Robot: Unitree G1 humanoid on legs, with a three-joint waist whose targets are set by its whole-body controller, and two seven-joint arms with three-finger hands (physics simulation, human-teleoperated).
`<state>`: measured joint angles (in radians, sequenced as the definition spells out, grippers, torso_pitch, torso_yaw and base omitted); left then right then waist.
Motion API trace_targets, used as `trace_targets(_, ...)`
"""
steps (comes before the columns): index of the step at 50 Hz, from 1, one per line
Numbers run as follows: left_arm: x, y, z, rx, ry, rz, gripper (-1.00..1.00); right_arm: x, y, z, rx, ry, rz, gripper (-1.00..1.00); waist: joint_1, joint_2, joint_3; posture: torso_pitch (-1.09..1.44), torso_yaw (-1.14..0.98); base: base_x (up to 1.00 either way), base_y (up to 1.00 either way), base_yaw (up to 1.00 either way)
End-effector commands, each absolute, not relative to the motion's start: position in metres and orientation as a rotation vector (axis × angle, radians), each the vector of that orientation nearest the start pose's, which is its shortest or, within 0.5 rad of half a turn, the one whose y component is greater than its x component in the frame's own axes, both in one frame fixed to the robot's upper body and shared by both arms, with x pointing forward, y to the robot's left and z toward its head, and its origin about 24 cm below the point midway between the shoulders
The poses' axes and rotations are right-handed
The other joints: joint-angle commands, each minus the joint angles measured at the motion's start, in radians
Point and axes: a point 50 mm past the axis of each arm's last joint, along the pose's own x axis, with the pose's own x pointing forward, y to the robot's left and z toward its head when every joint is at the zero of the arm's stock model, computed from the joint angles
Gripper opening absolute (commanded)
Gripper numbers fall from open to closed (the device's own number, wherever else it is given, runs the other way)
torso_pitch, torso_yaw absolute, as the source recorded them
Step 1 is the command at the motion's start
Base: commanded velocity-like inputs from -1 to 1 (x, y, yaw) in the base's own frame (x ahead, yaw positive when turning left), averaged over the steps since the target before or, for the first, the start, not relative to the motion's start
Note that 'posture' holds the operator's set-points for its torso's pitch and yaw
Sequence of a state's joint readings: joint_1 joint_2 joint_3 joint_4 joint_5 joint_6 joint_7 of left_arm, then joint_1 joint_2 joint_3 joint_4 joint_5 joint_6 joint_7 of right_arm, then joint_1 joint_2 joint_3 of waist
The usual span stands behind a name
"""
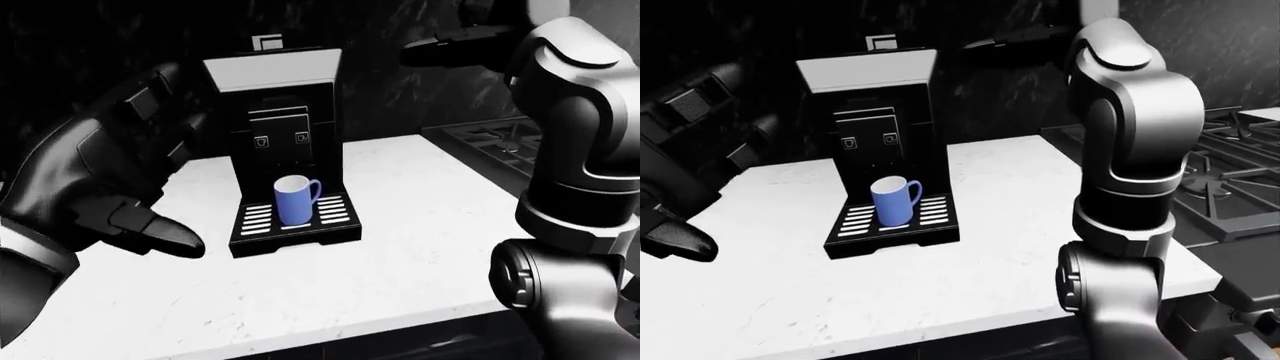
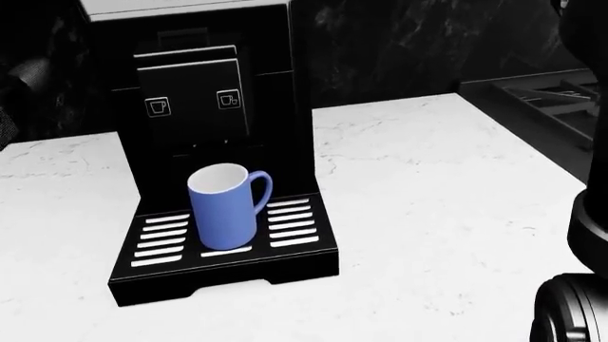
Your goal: Press the button on the coffee machine to serve coffee.
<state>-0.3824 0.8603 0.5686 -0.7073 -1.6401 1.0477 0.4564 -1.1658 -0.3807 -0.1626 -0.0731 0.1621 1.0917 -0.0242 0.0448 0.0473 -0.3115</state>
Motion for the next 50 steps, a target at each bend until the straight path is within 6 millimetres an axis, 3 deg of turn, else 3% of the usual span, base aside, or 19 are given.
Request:
trace_targets(1, 0.199, 0.208, 0.286, -0.092, -0.116, -0.344, 1.00, 0.330, -0.167, 0.353, -0.117, -0.243, -0.015, 1.00, 0.000, 0.000, -0.002, -0.50, 0.00, 0.00, 0.00, 0.00)
trace_targets(18, 0.185, 0.200, 0.271, -0.083, -0.090, -0.433, 1.00, 0.331, -0.167, 0.348, -0.110, -0.237, -0.014, 1.00, 0.003, 0.001, -0.003, -0.50, 0.00, 0.00, 0.00, 0.00)
trace_targets(50, 0.185, 0.174, 0.276, -0.063, -0.091, -0.522, 1.00, 0.331, -0.168, 0.348, -0.105, -0.238, -0.015, 1.00, 0.010, -0.005, -0.005, -0.50, 0.00, 0.00, 0.00, 0.00)
